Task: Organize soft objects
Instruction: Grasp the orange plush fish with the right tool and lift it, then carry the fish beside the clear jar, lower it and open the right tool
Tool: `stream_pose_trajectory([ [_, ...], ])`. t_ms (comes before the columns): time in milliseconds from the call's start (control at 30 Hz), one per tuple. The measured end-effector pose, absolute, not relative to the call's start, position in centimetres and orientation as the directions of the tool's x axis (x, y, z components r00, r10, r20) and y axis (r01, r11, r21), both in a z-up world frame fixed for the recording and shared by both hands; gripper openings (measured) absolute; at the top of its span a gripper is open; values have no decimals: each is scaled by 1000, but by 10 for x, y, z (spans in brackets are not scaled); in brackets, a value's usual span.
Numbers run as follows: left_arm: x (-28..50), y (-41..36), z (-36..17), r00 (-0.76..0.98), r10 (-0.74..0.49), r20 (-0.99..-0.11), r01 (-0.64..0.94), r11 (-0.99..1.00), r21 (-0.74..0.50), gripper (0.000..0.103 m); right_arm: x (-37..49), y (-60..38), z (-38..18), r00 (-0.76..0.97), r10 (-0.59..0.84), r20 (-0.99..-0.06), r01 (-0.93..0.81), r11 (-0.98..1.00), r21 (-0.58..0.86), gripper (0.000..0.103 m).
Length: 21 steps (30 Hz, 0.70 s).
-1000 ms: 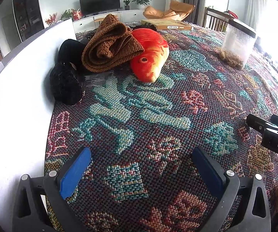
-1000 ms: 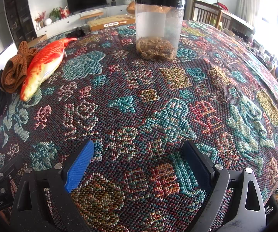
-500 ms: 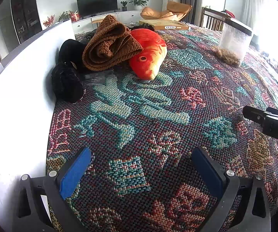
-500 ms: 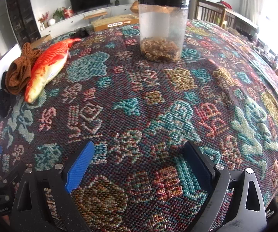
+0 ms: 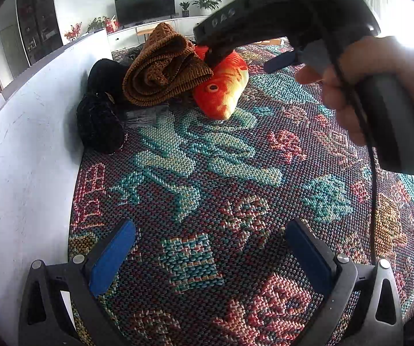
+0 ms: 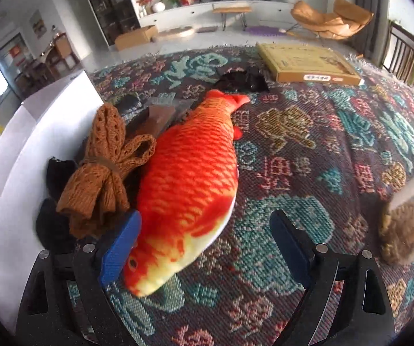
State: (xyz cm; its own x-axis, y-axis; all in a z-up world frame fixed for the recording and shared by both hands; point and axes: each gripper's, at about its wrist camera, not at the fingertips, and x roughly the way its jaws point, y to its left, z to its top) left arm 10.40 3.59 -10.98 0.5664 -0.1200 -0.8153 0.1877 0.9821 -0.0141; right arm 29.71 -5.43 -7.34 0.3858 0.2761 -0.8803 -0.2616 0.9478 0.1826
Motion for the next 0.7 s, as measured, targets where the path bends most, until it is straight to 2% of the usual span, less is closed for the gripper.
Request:
stream_pose_trajectory([
  [67,104,36,-110,567,-120,-815,187,982,-14,103,295,-58,-78,374,337,-864,-262,932,250,56],
  [100,106,32,-110,567,-119,-815,187,982,-13,103,292,-58,-79,350,359,-865,-275,922,271,39],
  [200,105,32,-109,567,-118,-815,186,982,-13,103,271,-66,-72,334,349,-876,-298,921,253,27],
  [567,105,32,-110,568,-118,-815,186,983,-12,103,129,-182,-41,295,403,-866,-192,913,359,23],
  [633,105,32,-110,568,-118,-815,186,983,-13,103,102,-200,-36,318,354,-880,-164,934,316,23],
  [700,106,32,-110,568,-118,-815,186,983,-13,103,80,-218,-38,350,201,-915,-120,978,169,23],
])
